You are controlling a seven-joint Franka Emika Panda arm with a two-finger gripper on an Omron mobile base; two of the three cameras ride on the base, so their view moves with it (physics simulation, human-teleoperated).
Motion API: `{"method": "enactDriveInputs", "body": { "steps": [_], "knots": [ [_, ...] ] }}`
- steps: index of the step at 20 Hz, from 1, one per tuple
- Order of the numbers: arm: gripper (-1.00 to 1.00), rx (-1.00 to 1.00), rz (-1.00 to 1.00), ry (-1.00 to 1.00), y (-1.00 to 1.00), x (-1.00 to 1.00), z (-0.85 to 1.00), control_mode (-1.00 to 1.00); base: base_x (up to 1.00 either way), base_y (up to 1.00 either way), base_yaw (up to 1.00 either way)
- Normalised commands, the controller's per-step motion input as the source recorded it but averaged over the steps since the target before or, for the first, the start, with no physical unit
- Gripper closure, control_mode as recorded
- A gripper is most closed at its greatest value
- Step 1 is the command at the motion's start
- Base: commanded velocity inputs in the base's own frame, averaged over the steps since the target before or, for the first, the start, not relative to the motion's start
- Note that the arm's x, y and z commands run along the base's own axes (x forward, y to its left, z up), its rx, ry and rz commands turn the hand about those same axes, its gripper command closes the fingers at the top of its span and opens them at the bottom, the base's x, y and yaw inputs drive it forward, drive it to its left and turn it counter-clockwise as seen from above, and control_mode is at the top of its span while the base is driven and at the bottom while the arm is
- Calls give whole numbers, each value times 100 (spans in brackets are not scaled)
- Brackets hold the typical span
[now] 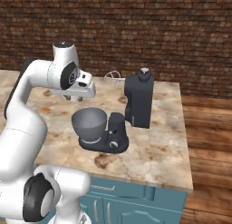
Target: Close the stand mixer head.
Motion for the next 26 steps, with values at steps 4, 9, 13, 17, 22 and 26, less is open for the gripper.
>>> {"method": "enactDriveInputs", "body": {
  "steps": [4,9,13,17,22,26],
  "knots": [
    [-100,0,0,-12,-36,-43,7,-100,0,0,0],
    [-100,0,4,-24,-77,-88,29,-100,0,0,0],
    [-100,0,11,-21,-92,-78,23,-100,0,0,0],
    [-100,0,16,-23,-99,-62,33,-100,0,0,0],
    [-100,0,24,-8,-69,-6,48,-100,0,0,0],
    [-100,10,20,-2,-61,19,16,-100,0,0,0]
  ]
}}
